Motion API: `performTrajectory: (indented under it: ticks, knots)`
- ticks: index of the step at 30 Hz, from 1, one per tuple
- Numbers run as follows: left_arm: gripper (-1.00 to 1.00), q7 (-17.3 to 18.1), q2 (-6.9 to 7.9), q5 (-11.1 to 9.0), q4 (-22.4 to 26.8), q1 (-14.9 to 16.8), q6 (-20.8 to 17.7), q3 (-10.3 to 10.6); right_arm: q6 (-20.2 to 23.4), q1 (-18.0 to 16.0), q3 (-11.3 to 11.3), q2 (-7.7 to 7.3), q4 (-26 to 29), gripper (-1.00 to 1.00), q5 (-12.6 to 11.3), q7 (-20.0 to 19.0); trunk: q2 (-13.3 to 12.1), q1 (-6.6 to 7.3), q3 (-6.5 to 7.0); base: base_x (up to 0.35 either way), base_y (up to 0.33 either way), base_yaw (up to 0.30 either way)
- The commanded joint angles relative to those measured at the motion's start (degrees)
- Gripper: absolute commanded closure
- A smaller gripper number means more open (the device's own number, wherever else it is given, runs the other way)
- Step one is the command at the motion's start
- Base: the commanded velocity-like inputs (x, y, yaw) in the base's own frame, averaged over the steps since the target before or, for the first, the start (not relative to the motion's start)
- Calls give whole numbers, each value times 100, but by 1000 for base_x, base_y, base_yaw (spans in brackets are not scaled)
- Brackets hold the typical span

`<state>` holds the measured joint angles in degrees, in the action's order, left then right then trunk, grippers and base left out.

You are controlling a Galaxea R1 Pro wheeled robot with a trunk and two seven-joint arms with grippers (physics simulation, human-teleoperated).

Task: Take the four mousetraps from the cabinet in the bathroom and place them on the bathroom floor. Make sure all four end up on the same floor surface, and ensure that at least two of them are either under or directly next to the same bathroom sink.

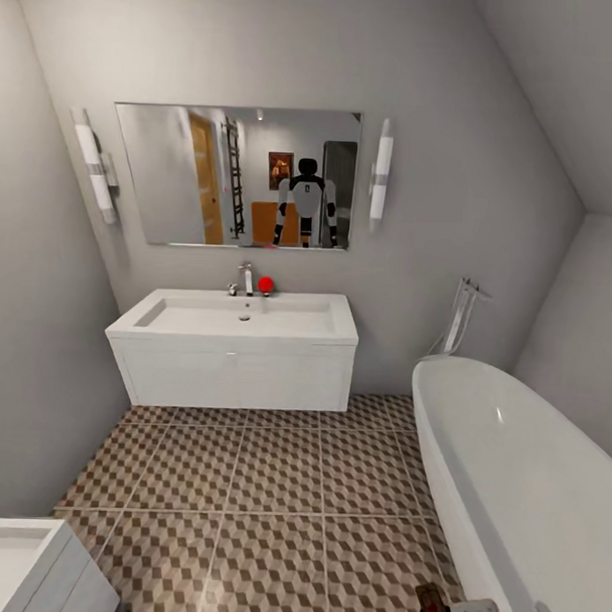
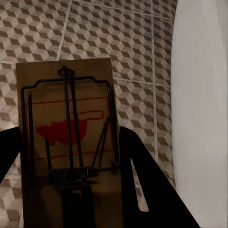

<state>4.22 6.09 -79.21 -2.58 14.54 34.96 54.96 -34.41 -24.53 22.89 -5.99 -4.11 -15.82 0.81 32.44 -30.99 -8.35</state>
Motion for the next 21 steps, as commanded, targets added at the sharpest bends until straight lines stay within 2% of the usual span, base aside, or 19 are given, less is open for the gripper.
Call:
performTrajectory:
  ticks: [1,21]
  knots:
    - [100,44,-3,-60,-14,5,11,33,-30,-8,49,4,-20,100,-53,-11,8,-5,-10,326,0,0]
    - [100,44,-3,-60,-14,5,11,33,-27,-11,49,10,-20,100,-53,-11,8,-5,-10,326,0,0]
